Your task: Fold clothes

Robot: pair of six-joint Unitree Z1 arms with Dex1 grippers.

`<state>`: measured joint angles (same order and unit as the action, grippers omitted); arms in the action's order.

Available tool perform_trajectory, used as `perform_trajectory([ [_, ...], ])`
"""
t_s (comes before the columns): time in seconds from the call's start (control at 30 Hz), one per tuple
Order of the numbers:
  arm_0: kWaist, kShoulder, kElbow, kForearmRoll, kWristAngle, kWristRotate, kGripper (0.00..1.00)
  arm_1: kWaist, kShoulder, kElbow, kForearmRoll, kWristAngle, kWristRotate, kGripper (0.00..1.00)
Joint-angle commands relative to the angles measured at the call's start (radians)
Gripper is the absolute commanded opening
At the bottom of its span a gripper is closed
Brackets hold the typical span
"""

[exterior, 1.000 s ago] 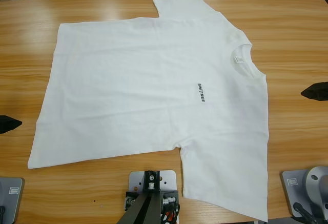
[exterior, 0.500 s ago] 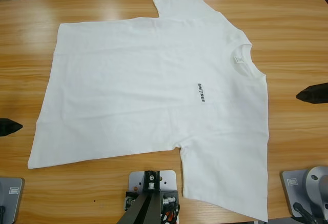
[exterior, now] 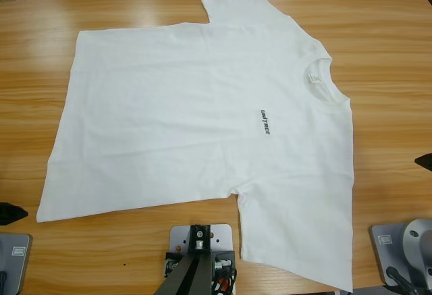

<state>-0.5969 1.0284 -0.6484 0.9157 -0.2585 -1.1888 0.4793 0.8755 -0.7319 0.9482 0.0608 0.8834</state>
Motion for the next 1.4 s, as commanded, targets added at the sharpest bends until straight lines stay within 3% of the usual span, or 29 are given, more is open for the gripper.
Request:
perform_trajectory([
  [0.03,-0.015,-0.022,0.189,-0.211,0.051,-0.23,0.895,0.01,-0.007,0.034,-0.012,0.026,-0.005,0.977],
  [0.2,-0.015,0.09,0.238,-0.329,0.07,-0.245,0.902,0.01,-0.003,0.034,-0.023,0.028,-0.01,0.977],
  [0.6,-0.015,0.247,0.239,-0.385,0.078,-0.256,0.903,0.01,0.01,0.039,-0.044,0.028,-0.012,0.977],
  [0.77,-0.039,0.316,0.262,-0.469,0.1,-0.272,0.974,0.01,0.001,0.04,-0.043,0.033,-0.012,0.977],
  [1.03,-0.063,0.335,0.29,-0.521,0.12,-0.288,0.873,0.01,-0.003,0.04,-0.047,0.034,-0.011,0.977],
  [1.17,-0.074,0.322,0.32,-0.567,0.128,-0.287,0.734,0.01,-0.02,0.041,-0.046,0.037,-0.011,0.977],
  [1.37,-0.127,0.275,0.326,-0.568,0.135,-0.288,0.728,0.01,-0.035,0.049,-0.046,0.043,-0.011,0.973],
  [1.4,-0.139,0.28,0.32,-0.571,0.129,-0.288,0.653,0.01,-0.035,0.05,-0.047,0.044,-0.011,0.973],
])
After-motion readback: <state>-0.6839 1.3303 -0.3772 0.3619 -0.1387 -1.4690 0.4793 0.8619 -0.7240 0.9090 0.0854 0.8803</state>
